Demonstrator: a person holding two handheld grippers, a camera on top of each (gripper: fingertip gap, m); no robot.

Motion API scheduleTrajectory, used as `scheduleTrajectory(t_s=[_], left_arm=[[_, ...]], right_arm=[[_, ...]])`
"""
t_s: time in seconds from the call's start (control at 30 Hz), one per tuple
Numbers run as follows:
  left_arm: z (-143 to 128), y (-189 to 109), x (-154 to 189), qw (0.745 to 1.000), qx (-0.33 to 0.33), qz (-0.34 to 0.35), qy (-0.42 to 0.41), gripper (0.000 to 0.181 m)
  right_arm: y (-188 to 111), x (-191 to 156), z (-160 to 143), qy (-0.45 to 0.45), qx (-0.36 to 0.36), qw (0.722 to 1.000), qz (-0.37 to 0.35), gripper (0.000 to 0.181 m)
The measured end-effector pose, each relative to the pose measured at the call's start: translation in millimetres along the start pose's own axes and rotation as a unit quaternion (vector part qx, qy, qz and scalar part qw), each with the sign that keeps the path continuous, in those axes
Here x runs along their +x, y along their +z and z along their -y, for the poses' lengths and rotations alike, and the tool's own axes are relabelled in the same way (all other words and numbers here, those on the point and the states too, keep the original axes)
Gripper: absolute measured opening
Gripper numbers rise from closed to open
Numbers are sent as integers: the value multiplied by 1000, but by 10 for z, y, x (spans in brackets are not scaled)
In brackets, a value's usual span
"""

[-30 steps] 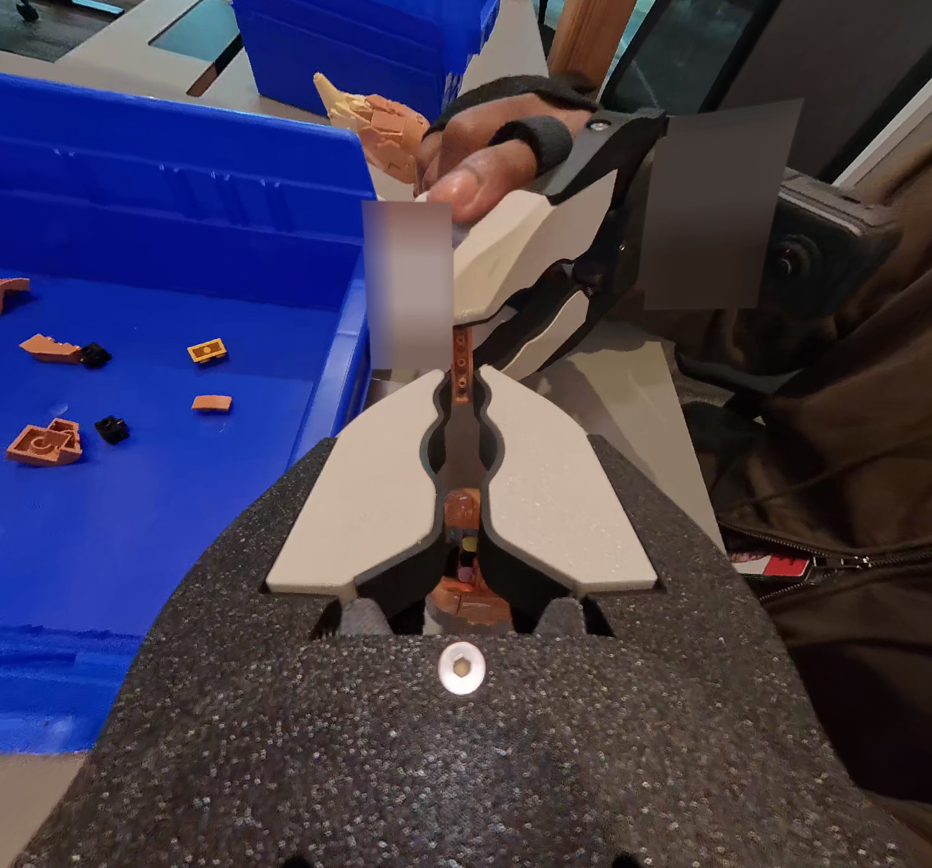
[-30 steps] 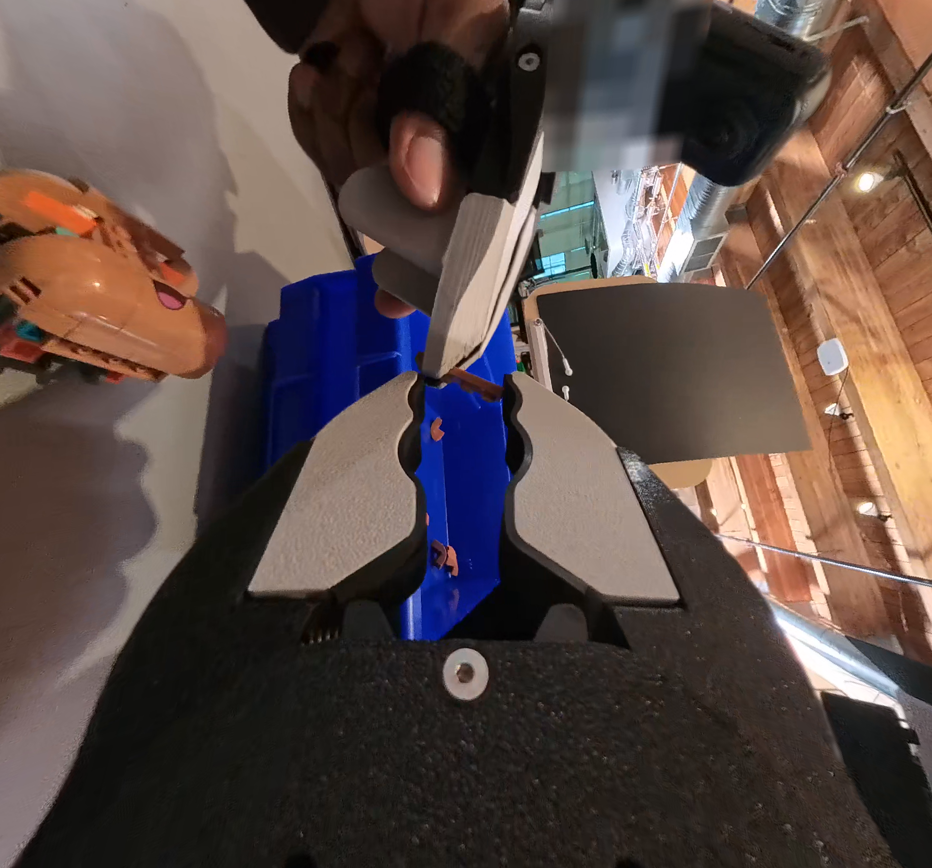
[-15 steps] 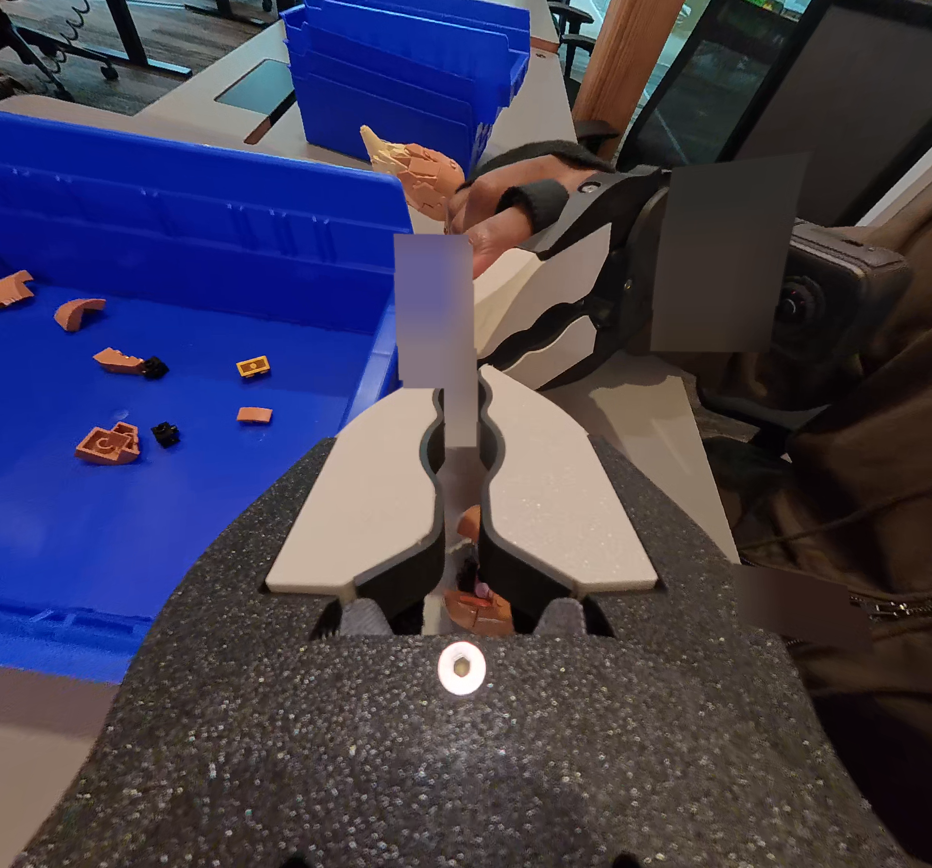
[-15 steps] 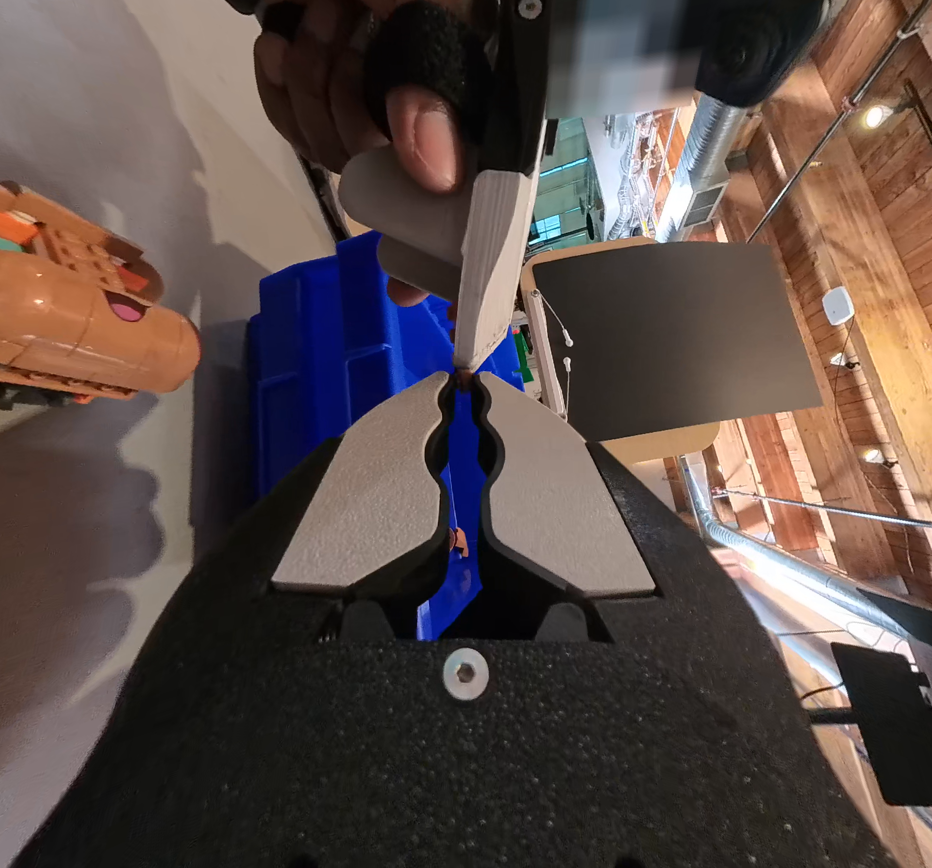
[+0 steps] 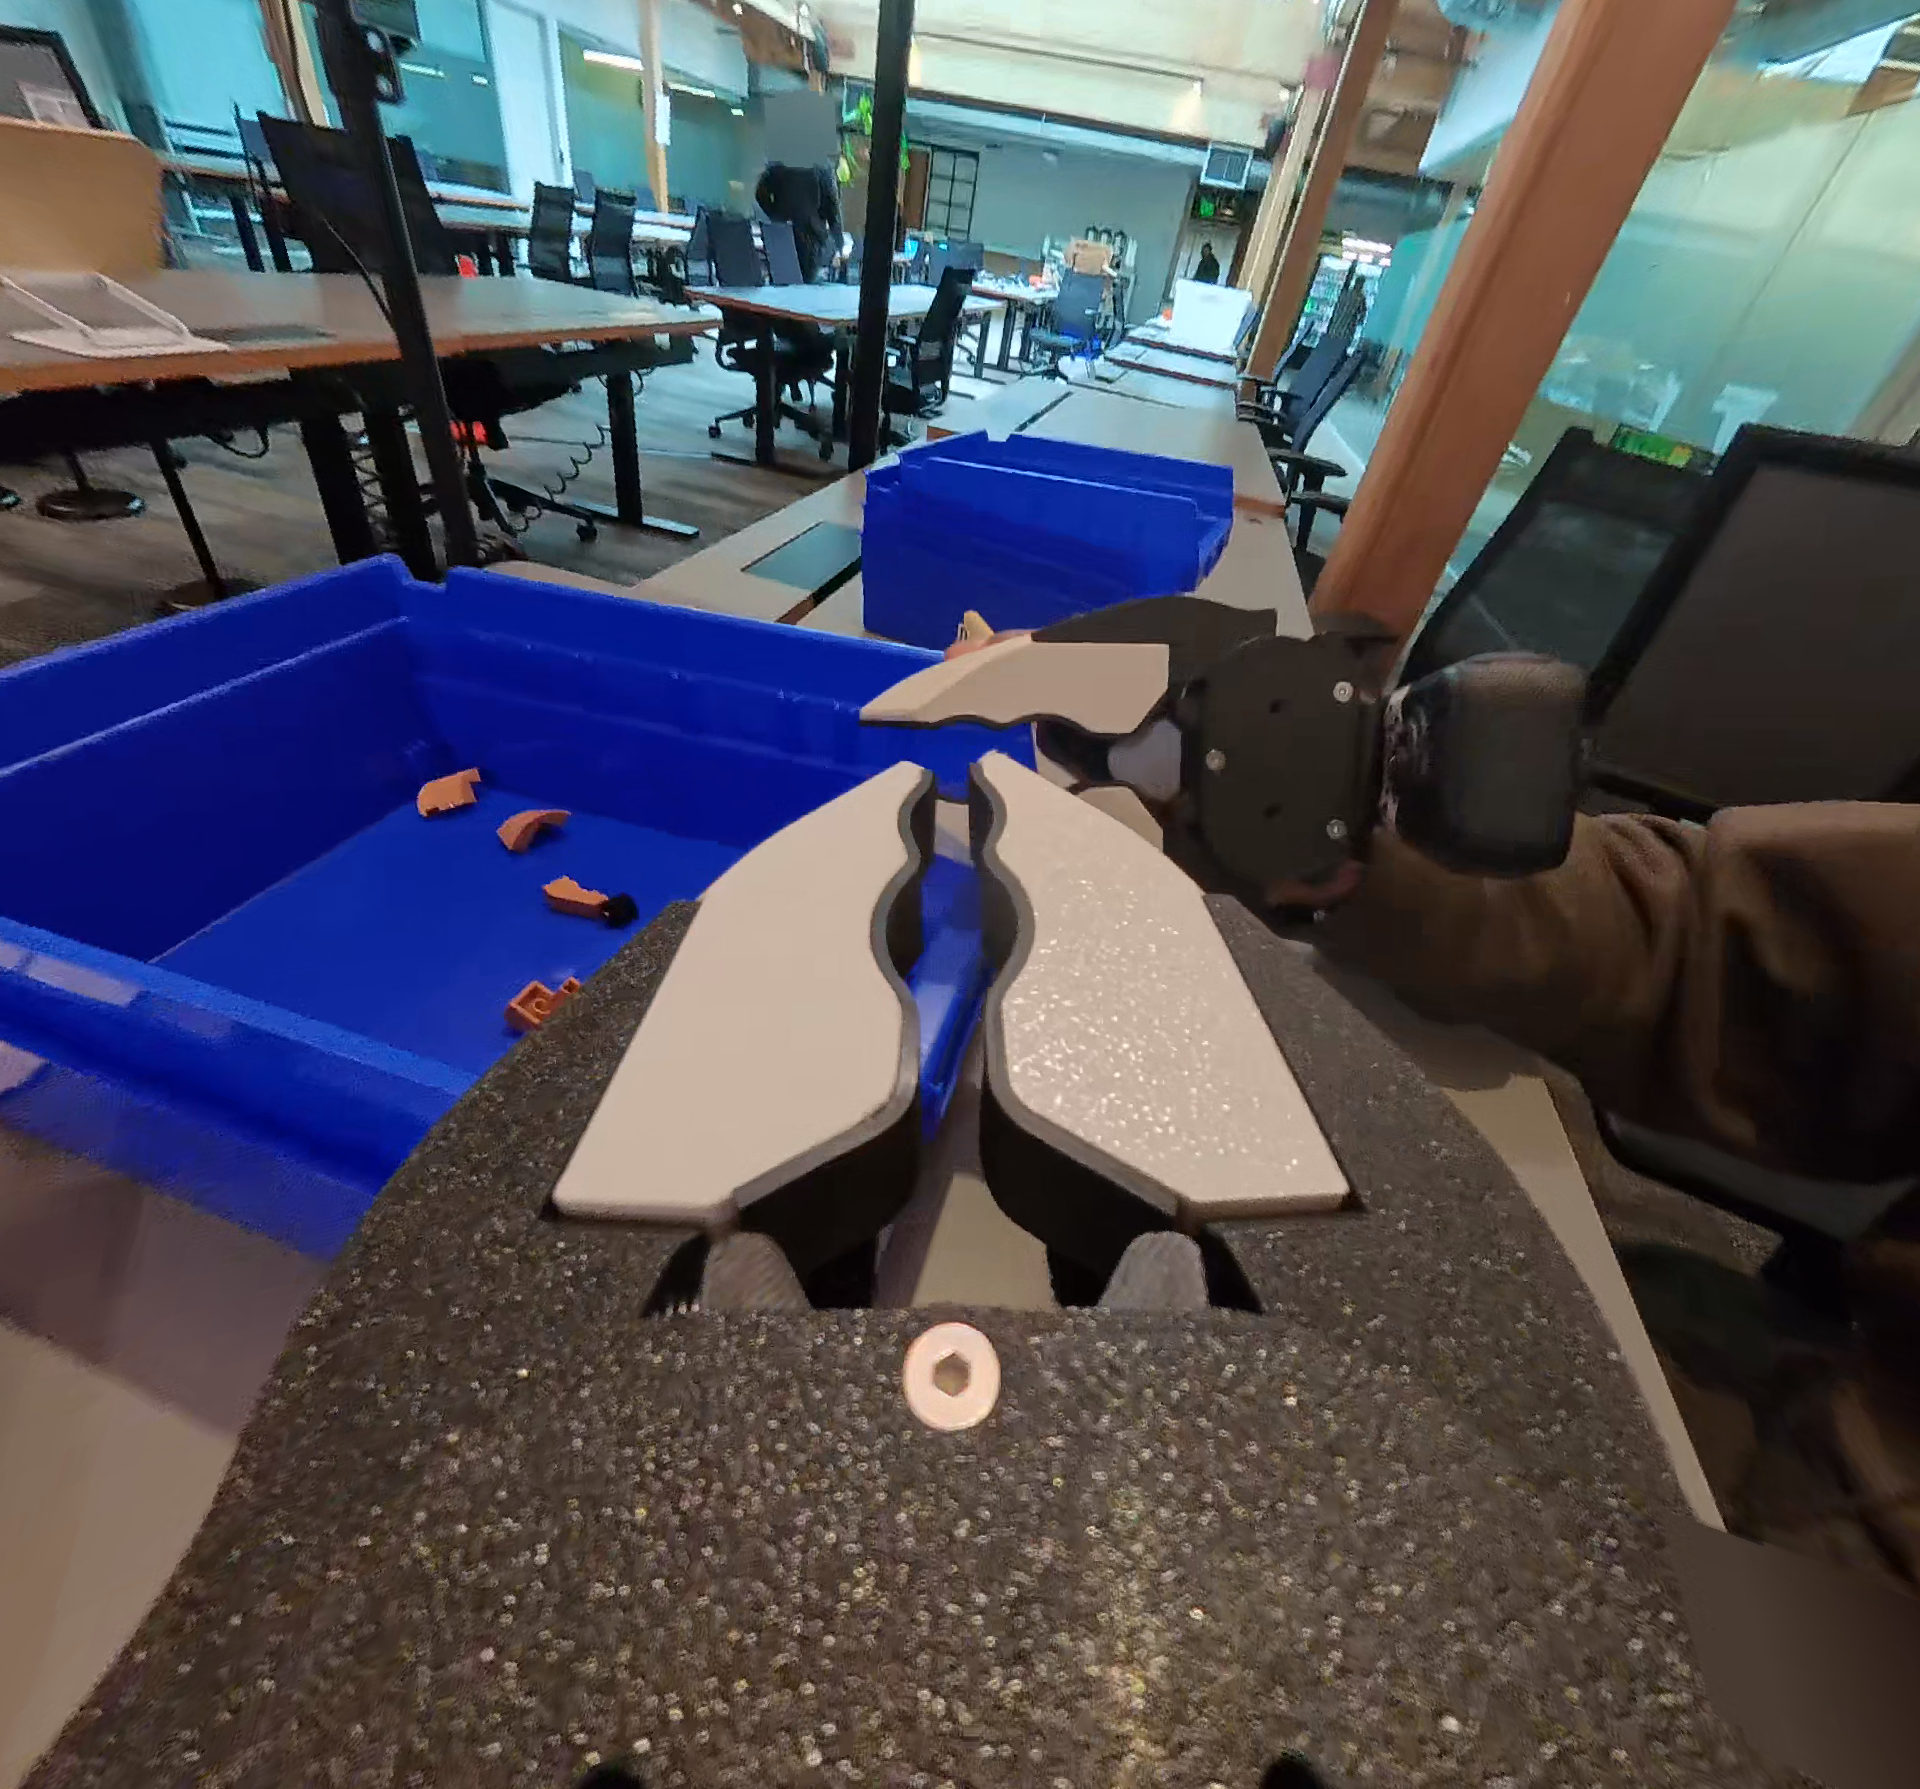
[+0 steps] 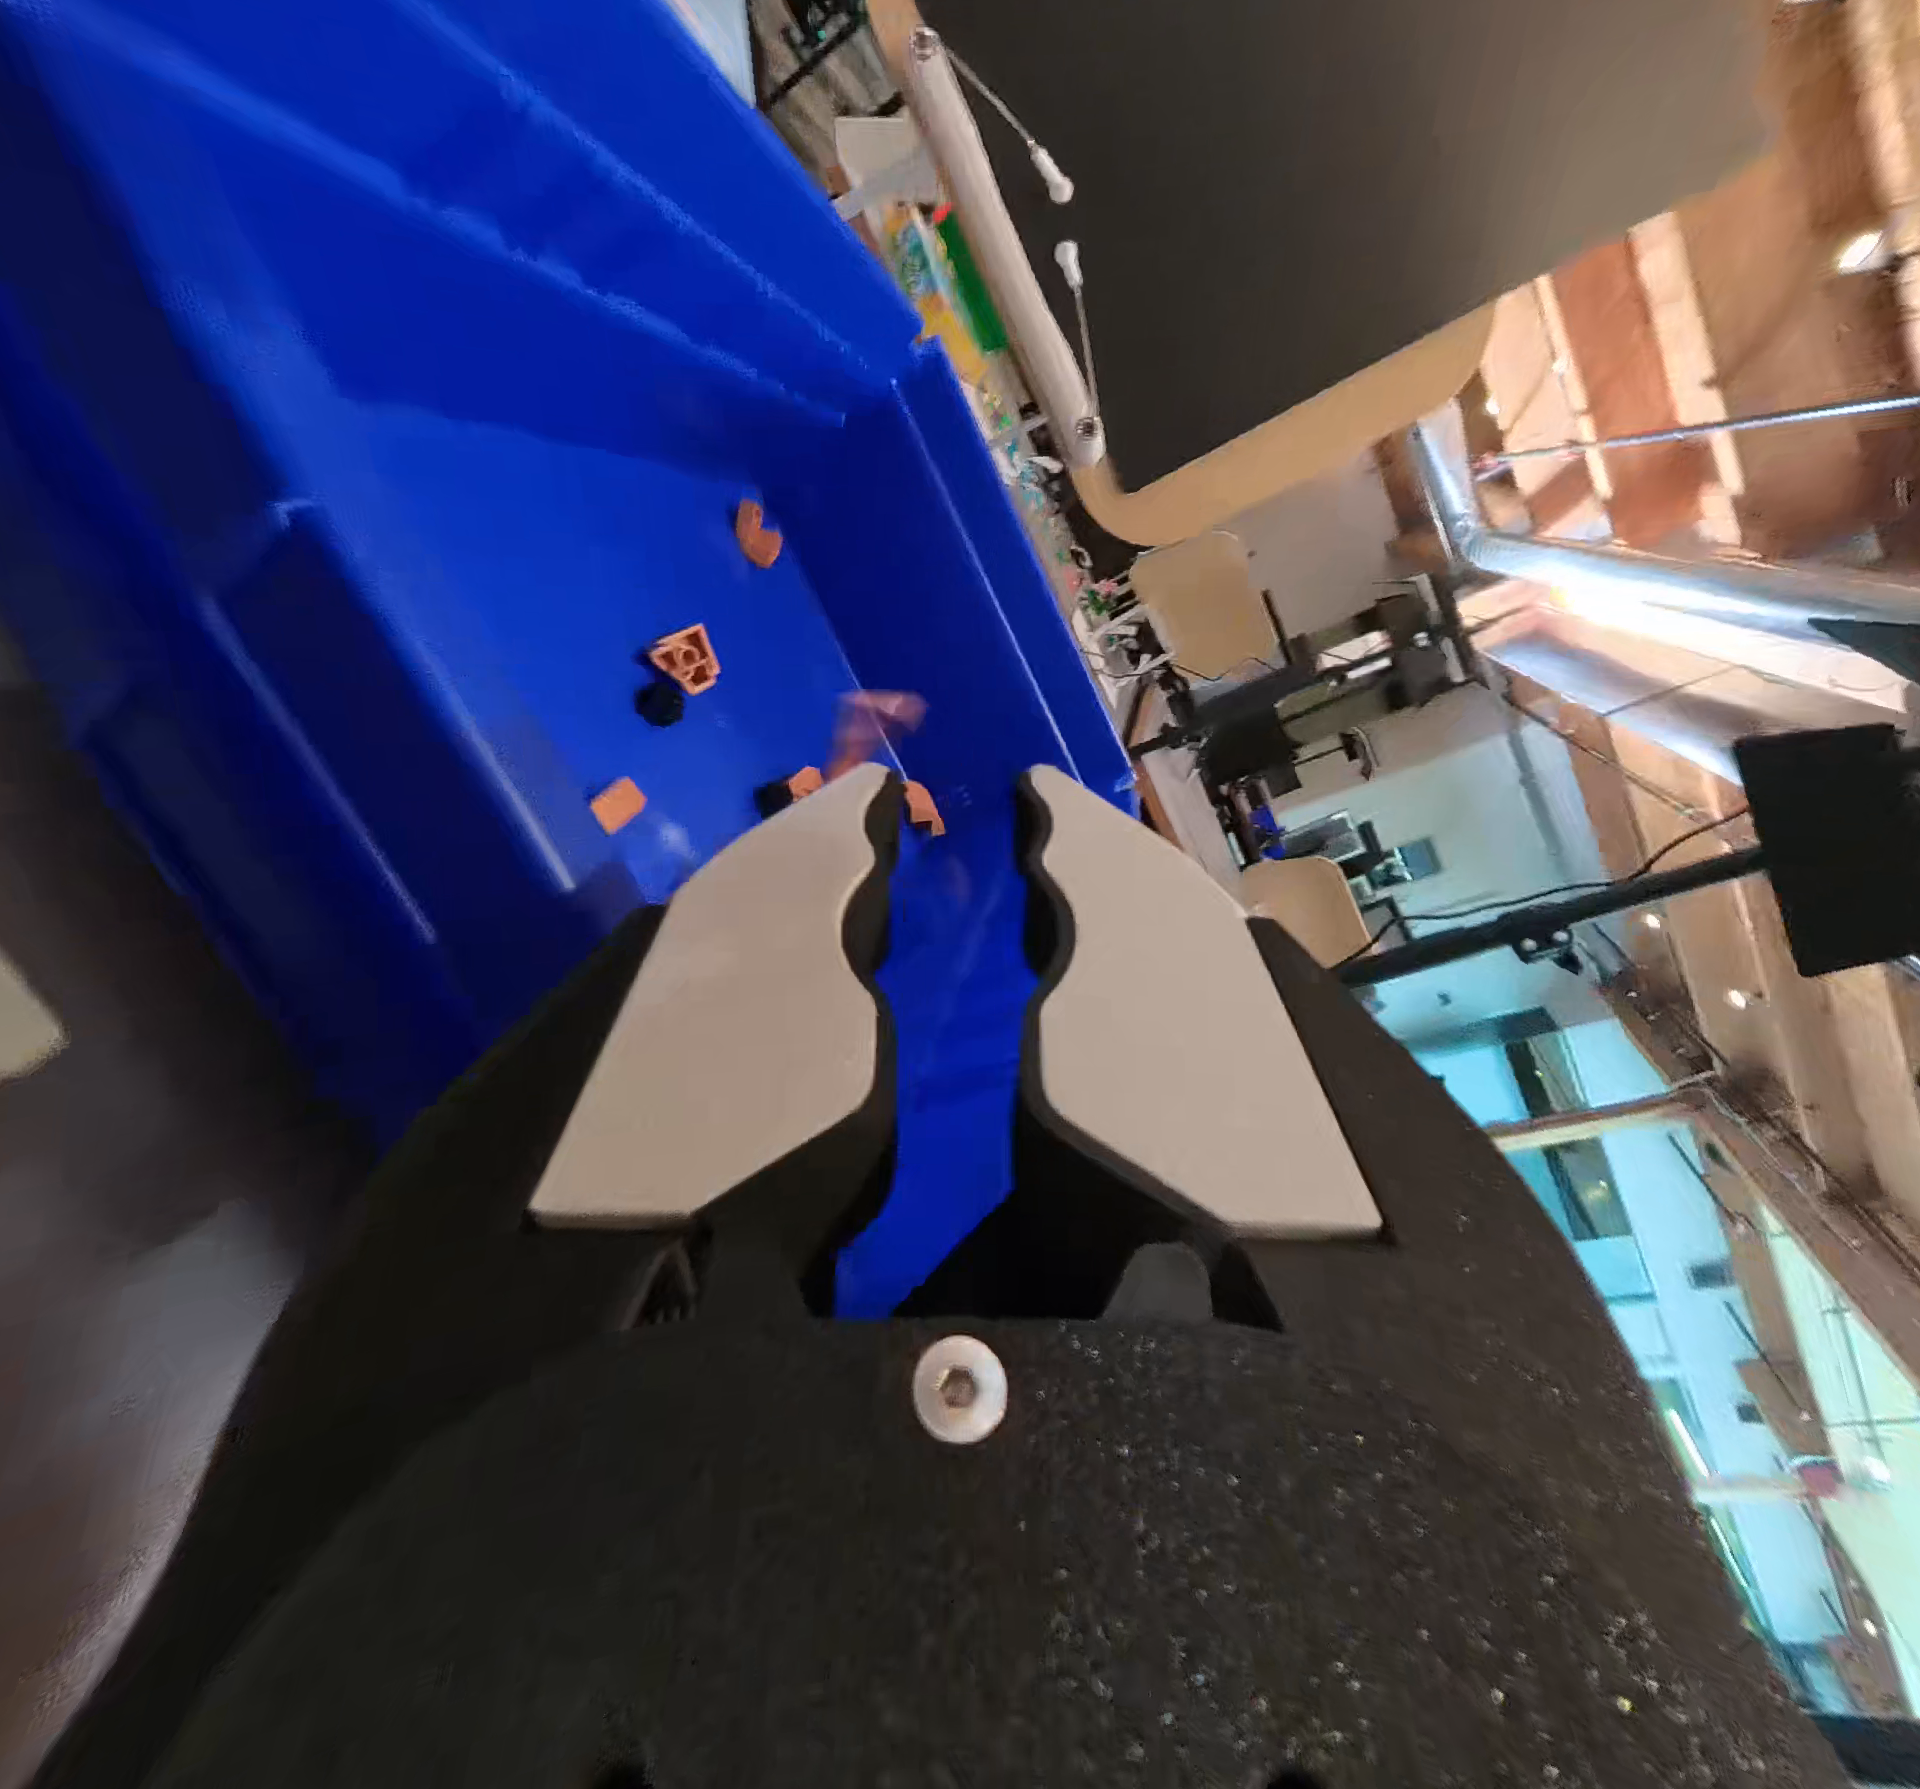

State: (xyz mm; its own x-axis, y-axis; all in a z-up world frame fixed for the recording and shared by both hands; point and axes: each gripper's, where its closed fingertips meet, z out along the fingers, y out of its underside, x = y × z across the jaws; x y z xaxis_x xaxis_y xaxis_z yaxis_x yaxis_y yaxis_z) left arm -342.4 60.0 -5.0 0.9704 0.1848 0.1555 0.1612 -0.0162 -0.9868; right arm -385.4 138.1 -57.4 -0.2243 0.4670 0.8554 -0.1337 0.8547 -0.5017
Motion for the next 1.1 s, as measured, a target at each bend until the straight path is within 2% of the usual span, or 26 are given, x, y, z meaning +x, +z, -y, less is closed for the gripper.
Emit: scheduleTrajectory(t_s=[0.13, 0.23, 0.3, 0.37, 0.43, 0.53, 0.67, 0.8, 0.9, 1.1], left_arm=[[15, -25, 42, 1000, 4, -17, 2, 6], [-7, -17, 104, 999, -1, -36, 12, 6], [-38, -9, 165, 998, -8, -55, 20, 7], [-101, 2, 255, 996, -24, -82, 29, 10], [-205, 20, 338, 992, -52, -103, 47, 13], [-401, 43, 450, 983, -104, -127, 82, 21], [-670, 21, 591, 965, -180, -159, 109, 26], [-868, -37, 638, 946, -247, -162, 131, 32], [-873, -36, 625, 945, -252, -154, 139, 34], [-712, -11, 477, 961, -207, -118, 142, 34]], right_arm=[[-67, -19, 81, 10, 36, 999, 16, 27], [-242, -197, 321, 26, 131, 986, 101, 30], [-484, -465, 497, 31, 204, 955, 212, 26], [-725, -752, 563, 42, 231, 913, 333, 25], [-877, -987, 554, 50, 221, 879, 419, 33], [-960, -1255, 515, 58, 182, 854, 484, 55], [-1006, -1517, 506, 58, 133, 843, 517, 78], [-909, -1661, 459, 48, 91, 860, 500, 80], [-808, -1701, 427, 53, 83, 872, 479, 72], [-734, -1564, 466, 83, 101, 878, 460, 71]])
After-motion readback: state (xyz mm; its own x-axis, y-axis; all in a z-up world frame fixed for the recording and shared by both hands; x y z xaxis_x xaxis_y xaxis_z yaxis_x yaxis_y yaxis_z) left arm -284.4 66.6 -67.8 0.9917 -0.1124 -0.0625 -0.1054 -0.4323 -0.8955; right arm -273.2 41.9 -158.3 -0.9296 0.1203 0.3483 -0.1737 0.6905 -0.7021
